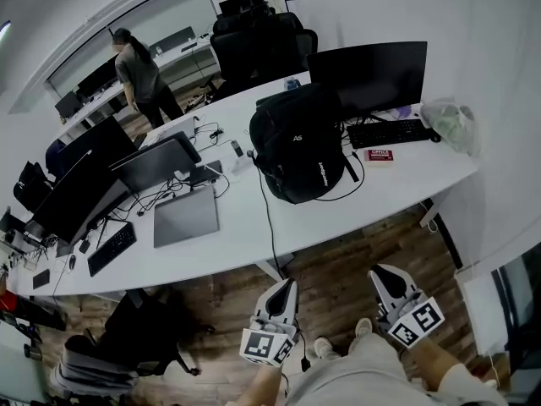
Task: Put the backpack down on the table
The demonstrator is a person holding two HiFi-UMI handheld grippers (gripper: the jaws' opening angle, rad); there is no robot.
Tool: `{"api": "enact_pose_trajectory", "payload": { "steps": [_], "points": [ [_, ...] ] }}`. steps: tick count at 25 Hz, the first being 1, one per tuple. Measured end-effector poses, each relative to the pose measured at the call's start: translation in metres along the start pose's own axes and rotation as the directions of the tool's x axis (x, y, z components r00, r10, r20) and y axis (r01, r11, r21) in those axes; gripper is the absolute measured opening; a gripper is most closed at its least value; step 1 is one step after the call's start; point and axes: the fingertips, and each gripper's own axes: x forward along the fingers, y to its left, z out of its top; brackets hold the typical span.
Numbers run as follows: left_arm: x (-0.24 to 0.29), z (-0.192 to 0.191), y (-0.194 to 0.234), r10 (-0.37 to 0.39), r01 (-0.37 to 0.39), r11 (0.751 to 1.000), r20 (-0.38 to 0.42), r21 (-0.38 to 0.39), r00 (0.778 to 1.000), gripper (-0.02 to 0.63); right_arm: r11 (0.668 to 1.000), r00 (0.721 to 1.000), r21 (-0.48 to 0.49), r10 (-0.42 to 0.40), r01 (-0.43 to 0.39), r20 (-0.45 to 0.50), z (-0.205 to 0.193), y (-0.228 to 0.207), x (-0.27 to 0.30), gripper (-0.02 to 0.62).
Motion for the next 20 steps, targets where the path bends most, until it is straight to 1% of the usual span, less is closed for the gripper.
{"api": "enact_pose_trajectory", "payload": {
  "steps": [3,6,10,16,20],
  "points": [
    [-0.007,-0.002,-0.01,-0.006,0.006,1.0,-0.002,-0.012,1.0,0.009,1.0,1.0,-0.001,-0.008,0.008,-0.007,-0.001,0.004,-0.01,0.04],
    [-0.011,0.002,-0.019,-0.004,0.004,1.0,0.006,-0.006,1.0,0.009,1.0,1.0,0.0,-0.007,0.007,-0.009,0.001,0.003,-0.02,0.04],
    [-0.006,0.006,-0.033,0.012,-0.012,1.0,0.014,0.007,1.0,0.009,1.0,1.0,0.008,0.014,-0.014,0.002,0.006,-0.005,-0.027,0.04],
    [0.001,0.008,-0.073,0.03,-0.031,0.999,0.019,0.018,0.999,0.009,0.999,0.999,0.019,0.045,-0.045,0.021,0.02,-0.021,-0.049,0.037],
    [0.005,0.006,-0.091,0.041,-0.041,0.999,0.01,0.035,0.999,0.009,0.998,0.997,0.007,0.061,-0.061,0.04,0.03,-0.03,-0.063,0.034]
  ]
}}
